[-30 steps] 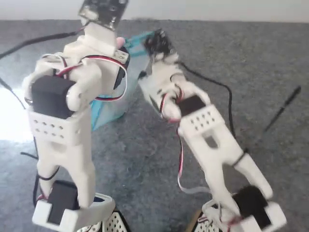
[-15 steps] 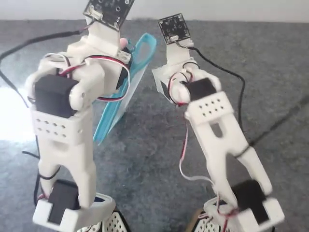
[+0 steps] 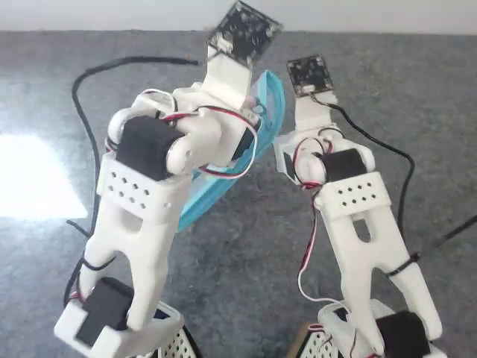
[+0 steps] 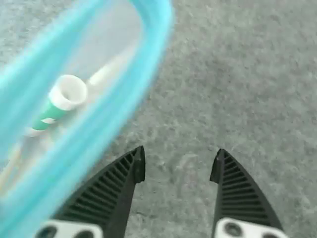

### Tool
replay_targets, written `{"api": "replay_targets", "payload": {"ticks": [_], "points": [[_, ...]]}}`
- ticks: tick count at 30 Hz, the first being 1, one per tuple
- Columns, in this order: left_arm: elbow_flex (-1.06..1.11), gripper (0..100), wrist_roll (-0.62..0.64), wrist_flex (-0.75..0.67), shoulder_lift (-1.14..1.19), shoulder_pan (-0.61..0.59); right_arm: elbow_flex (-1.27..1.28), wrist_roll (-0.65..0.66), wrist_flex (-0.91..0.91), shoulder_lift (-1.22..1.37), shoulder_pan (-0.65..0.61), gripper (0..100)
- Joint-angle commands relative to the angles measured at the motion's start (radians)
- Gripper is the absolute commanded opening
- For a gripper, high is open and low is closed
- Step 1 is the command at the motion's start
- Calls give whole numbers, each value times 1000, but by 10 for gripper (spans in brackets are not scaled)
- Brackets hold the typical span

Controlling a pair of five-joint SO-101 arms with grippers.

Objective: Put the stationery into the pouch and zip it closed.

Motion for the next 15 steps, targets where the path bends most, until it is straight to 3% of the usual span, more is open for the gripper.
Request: {"api": "replay_targets", "payload": {"ticks": [1, 8, 15], "points": [[7, 12, 71, -124, -5, 11, 49, -8, -42, -114, 5, 223], [88, 12, 140, -336, -3, 15, 322, -38, -104, -409, 150, 221], [329, 12, 140, -540, -5, 69, 578, -86, -120, -826, 82, 221]]}}
